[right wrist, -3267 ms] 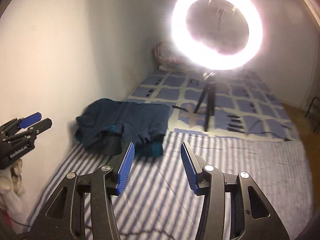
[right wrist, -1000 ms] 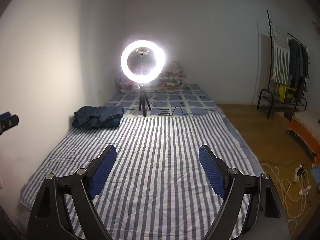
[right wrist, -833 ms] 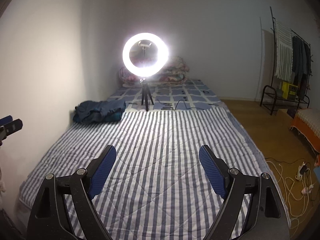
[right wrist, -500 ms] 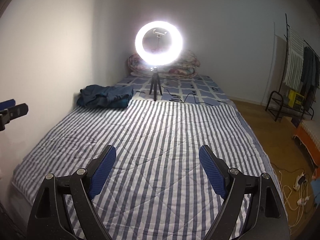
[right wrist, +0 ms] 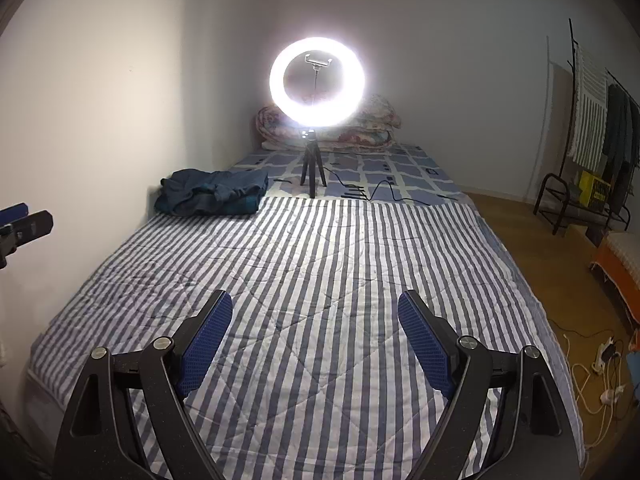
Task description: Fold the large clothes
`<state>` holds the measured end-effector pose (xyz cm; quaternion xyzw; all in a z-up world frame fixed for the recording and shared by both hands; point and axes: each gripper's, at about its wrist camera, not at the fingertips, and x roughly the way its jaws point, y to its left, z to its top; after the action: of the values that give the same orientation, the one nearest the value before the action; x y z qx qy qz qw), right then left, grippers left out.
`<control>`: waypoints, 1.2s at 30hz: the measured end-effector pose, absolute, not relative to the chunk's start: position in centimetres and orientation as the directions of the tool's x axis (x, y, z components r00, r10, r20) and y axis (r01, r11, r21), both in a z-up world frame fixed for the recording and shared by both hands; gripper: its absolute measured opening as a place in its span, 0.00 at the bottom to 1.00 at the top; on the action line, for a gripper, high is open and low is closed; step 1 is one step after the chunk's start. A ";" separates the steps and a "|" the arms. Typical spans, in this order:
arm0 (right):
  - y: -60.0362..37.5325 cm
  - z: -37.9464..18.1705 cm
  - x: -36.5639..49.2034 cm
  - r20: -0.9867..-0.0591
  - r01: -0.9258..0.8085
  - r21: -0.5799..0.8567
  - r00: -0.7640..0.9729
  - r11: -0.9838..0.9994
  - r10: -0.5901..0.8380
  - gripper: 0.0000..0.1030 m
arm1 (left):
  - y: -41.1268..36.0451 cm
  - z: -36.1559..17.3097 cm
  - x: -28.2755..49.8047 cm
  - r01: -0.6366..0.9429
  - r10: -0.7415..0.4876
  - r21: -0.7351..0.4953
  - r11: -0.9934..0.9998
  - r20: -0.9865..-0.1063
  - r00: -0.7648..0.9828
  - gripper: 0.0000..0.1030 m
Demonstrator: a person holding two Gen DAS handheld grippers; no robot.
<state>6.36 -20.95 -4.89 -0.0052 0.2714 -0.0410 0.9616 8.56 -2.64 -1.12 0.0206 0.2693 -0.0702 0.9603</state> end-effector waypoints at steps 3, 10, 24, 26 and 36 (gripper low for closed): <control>-21.0 -4.8 6.4 -0.520 0.077 -0.027 0.850 0.997 -0.080 0.82 | -2.6 -1.1 8.6 0.146 -0.124 0.003 0.989 -0.519 0.846 1.00; -20.9 -4.8 6.4 -0.517 0.076 -0.025 0.852 0.997 -0.078 0.82 | -2.7 -1.0 8.6 0.143 -0.121 0.002 0.990 -0.519 0.846 1.00; -20.9 -4.8 6.5 -0.520 0.076 -0.024 0.851 0.997 -0.078 0.82 | -2.6 -0.9 8.3 0.135 -0.117 -0.002 0.991 -0.513 0.850 1.00; -20.8 -4.8 6.6 -0.521 0.077 -0.024 0.850 0.997 -0.078 0.82 | -2.6 -0.9 8.3 0.133 -0.114 0.001 0.991 -0.511 0.852 1.00; -20.5 -5.0 6.6 -0.522 0.075 -0.026 0.850 0.997 -0.077 0.82 | -2.6 -0.9 8.2 0.133 -0.111 0.007 0.991 -0.509 0.854 1.00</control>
<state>6.58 -20.53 -4.97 -0.0023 0.2714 -0.0395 0.9617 8.19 -2.60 -0.91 0.0208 0.2630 -0.0635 0.9625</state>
